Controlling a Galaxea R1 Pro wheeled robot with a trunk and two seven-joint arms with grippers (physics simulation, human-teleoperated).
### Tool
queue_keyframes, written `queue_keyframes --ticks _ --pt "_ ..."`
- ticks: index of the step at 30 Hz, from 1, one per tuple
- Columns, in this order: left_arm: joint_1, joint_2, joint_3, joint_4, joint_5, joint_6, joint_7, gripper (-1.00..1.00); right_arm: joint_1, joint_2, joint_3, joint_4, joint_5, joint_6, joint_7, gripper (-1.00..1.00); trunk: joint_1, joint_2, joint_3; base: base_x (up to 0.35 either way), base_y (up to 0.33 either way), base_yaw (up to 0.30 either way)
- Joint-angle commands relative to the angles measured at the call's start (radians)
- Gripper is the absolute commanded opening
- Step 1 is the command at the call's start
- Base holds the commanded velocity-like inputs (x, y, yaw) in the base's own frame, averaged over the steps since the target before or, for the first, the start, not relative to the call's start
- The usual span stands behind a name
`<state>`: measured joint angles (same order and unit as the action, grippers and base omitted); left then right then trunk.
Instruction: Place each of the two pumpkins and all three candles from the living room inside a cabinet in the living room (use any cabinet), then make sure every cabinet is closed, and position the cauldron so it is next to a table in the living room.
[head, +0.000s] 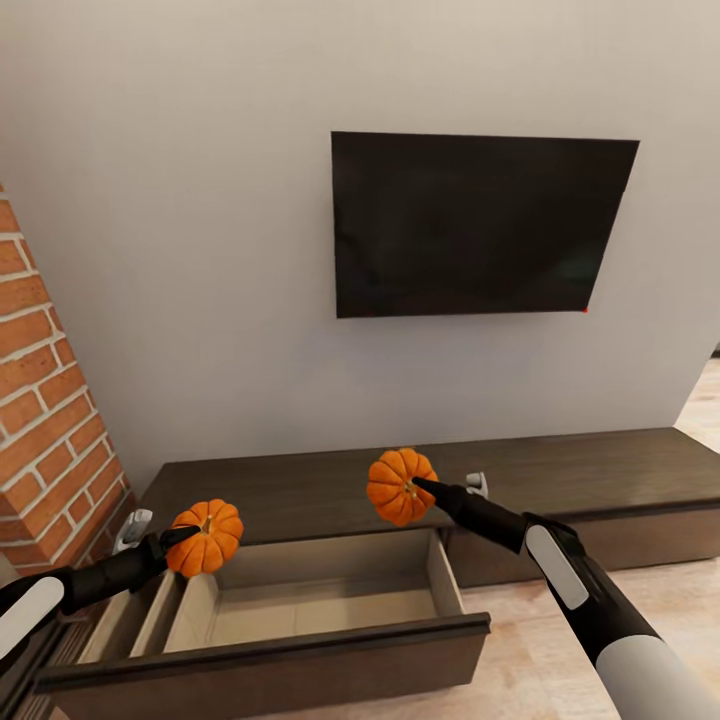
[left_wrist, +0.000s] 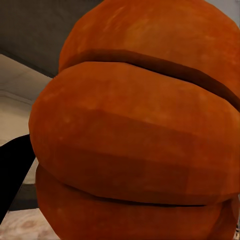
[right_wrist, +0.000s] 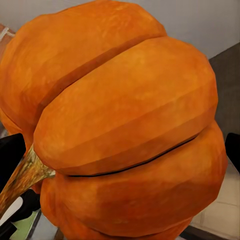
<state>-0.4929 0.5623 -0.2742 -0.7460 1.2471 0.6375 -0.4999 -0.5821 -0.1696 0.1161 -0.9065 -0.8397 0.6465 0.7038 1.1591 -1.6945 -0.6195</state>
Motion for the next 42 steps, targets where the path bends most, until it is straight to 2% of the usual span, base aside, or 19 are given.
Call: queue_keyframes --ticks 1,17,21,26,35,42 --pt "-0.001 0.002 -0.003 0.000 0.006 0.002 0.001 -1.00 -0.001 -0.001 0.001 0.002 -0.010 0.007 -0.001 -1.00 0.000 -0.001 -0.001 0.045 0.070 0.000" --pt "-0.001 0.001 -0.003 0.000 0.005 0.002 0.002 -1.00 -0.001 0.000 0.003 0.009 -0.009 0.004 -0.006 -1.00 0.000 -0.001 -0.001 0.023 0.130 0.000" --pt "-0.001 -0.001 -0.005 0.000 0.006 0.002 0.001 -1.00 -0.001 0.002 0.008 0.035 -0.007 0.000 -0.074 -1.00 0.000 -0.001 -0.001 0.089 0.131 0.000" --pt "-0.001 -0.001 -0.005 0.000 0.006 0.002 0.001 -1.00 -0.001 0.018 0.013 0.042 0.006 -0.002 -0.143 -1.00 0.000 -0.001 -0.001 0.012 0.017 0.000" --pt "-0.001 -0.001 -0.005 0.000 0.006 0.001 0.001 -1.00 -0.001 0.022 0.014 0.037 0.010 -0.004 -0.156 -1.00 0.000 -0.001 -0.001 0.001 0.001 0.002" --pt "-0.001 -0.001 -0.005 0.000 0.006 0.001 0.001 -1.00 -0.001 0.022 0.014 0.039 0.010 -0.005 -0.156 -1.00 0.000 -0.001 0.001 0.000 0.052 0.209"
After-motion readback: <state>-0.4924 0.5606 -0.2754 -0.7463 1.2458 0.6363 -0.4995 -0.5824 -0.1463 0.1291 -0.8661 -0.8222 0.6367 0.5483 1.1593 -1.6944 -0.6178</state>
